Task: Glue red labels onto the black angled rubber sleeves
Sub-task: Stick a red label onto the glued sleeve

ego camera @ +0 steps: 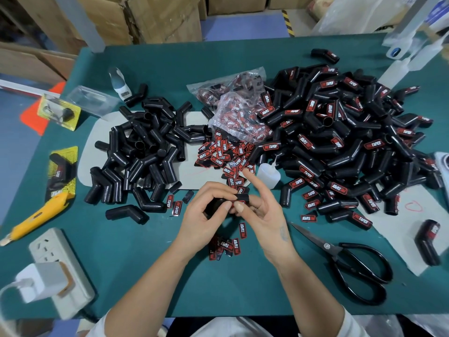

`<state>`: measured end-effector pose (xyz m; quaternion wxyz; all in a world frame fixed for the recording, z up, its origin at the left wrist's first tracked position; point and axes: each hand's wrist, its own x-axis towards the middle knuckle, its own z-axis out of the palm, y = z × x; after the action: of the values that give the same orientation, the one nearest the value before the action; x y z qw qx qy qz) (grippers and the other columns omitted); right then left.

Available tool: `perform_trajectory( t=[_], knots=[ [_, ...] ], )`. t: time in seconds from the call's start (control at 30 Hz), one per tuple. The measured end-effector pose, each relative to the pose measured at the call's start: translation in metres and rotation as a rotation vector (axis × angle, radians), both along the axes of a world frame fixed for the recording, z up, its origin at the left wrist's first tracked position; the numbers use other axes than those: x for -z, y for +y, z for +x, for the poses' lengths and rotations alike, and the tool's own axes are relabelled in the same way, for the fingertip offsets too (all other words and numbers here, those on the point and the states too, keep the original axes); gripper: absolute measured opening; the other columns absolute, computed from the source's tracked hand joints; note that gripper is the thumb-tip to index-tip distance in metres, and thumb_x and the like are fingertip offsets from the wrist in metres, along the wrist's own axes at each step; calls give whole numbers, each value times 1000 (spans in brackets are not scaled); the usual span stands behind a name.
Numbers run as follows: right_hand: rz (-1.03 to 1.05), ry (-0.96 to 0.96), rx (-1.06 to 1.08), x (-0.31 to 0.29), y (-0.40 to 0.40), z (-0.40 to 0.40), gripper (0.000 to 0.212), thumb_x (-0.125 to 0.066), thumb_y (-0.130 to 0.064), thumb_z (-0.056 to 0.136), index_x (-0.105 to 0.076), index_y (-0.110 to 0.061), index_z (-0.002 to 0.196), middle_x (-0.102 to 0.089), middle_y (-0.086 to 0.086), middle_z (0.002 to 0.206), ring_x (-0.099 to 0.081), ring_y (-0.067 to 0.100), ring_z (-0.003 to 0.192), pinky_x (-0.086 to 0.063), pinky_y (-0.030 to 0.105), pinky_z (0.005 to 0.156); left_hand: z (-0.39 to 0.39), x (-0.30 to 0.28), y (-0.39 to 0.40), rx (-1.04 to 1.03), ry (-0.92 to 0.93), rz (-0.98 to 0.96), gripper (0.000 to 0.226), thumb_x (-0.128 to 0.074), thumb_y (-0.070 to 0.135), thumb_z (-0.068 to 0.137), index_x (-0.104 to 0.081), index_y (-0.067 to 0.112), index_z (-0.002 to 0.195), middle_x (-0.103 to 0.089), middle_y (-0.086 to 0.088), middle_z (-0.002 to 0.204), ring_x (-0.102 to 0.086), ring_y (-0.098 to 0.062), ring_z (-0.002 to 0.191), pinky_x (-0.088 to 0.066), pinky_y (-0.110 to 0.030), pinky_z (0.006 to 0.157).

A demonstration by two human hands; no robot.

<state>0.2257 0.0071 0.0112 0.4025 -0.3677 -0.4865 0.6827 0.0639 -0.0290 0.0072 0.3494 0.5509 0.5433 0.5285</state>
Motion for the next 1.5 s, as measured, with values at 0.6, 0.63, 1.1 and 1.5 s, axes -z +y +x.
perform_trajectory(
  t=[0.6,0.63,1.1,1.5],
  knots=[
    [99,-93,-108,-3,5,12,52,-47,-21,110,-37,-34,159,-80,11,100,-74,22,103,-50,25,86,-11,-1,1,-1,122,72,14,-65,13,100,-77,16,106,-67,4,115,-67,-21,111,-49,-29,100],
    [109,-96,-103,-3,5,12,52,-45,-22,111,-35,-33,160,-79,14,99,-74,22,102,-50,26,85,-11,-1,1,-15,135,85,14,-66,14,100,-78,16,105,-66,4,115,-67,-20,109,-51,-29,97],
    [199,-260,7,2,-3,6,57,-57,-23,108,-39,-49,156,-80,-4,94,-76,17,96,-52,35,89,-6,-1,0,-80,-12,-96,13,-76,23,93,-83,25,104,-68,7,106,-70,-22,100,-60,-43,81],
    [172,-218,-14,0,-4,4,54,-57,-17,108,-43,-37,157,-81,-3,97,-77,20,100,-53,24,82,-6,-2,1,-10,-112,-204,20,-70,20,96,-83,28,108,-70,5,105,-69,-12,91,-59,-28,66]
  ],
)
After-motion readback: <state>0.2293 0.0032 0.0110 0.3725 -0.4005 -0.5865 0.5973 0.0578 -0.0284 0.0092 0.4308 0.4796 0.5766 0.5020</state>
